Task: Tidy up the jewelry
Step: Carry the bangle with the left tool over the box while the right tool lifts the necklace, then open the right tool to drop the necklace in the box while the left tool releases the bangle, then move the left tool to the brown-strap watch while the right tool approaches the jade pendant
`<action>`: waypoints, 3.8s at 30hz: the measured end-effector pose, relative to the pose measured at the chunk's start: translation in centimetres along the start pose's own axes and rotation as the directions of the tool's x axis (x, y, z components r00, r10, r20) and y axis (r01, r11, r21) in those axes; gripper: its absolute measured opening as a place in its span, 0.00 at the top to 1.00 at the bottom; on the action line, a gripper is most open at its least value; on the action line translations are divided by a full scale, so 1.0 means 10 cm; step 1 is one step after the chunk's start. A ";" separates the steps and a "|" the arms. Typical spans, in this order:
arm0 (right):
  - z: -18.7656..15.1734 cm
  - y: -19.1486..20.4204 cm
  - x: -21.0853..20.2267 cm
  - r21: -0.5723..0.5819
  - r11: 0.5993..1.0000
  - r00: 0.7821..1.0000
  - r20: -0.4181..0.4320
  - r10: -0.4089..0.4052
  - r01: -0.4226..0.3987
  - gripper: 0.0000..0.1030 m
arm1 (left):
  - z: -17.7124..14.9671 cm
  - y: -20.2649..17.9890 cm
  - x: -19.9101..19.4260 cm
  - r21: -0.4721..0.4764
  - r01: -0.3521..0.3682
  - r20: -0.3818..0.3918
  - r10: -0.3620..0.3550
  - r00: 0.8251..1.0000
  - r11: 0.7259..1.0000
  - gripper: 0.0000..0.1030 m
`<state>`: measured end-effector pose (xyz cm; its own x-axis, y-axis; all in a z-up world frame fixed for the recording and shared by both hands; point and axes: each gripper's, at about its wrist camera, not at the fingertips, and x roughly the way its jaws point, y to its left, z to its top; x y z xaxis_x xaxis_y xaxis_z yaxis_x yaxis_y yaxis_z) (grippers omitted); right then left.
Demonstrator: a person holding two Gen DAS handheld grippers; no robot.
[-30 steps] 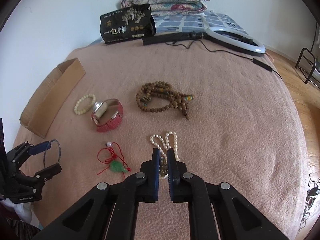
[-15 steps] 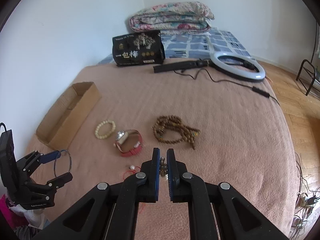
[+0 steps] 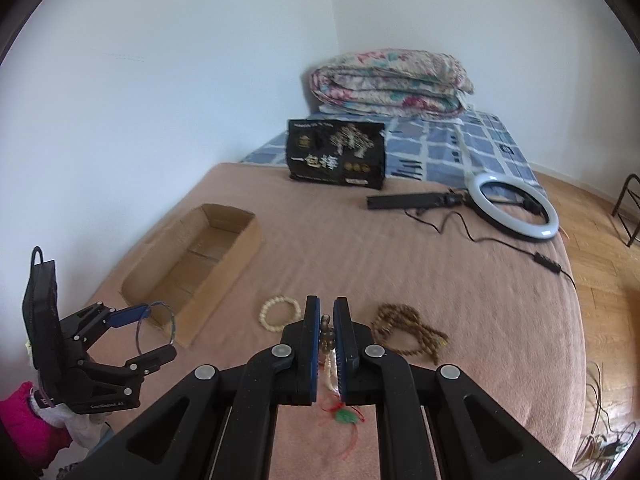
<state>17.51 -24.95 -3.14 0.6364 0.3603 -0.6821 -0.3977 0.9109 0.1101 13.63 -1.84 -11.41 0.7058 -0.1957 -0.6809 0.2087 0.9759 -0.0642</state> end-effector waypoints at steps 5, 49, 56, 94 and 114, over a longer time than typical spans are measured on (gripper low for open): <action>0.20 0.33 0.04 -0.052 0.998 0.999 0.020 0.033 -0.032 0.96 | 0.02 0.27 -0.08 -0.024 -0.036 0.013 0.037 0.999 0.999 0.28; 0.71 1.76 1.42 -0.136 0.971 0.979 -0.075 0.189 -0.197 0.96 | -0.10 1.46 0.17 -0.153 -0.183 -0.042 0.178 0.983 0.971 0.28; 0.60 1.69 1.64 -0.105 0.977 0.978 -0.112 0.176 -0.188 0.96 | -0.09 1.43 0.24 -0.148 -0.186 -0.047 0.180 0.982 0.971 0.28; 0.50 1.60 1.87 -0.054 0.988 0.983 -0.125 0.135 -0.143 0.10 | -0.06 1.35 0.30 -0.131 -0.189 -0.049 0.184 0.982 0.973 0.19; 0.34 0.97 1.09 -0.015 0.997 0.997 -0.026 0.070 -0.071 0.02 | 0.03 0.99 -0.01 -0.105 -0.142 0.015 0.144 0.989 0.984 0.19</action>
<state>22.81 -11.52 -7.05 0.5897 0.4180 -0.6910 -0.4512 0.8802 0.1473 15.88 7.82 -11.76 0.7388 -0.0545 -0.6717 0.0346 0.9985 -0.0429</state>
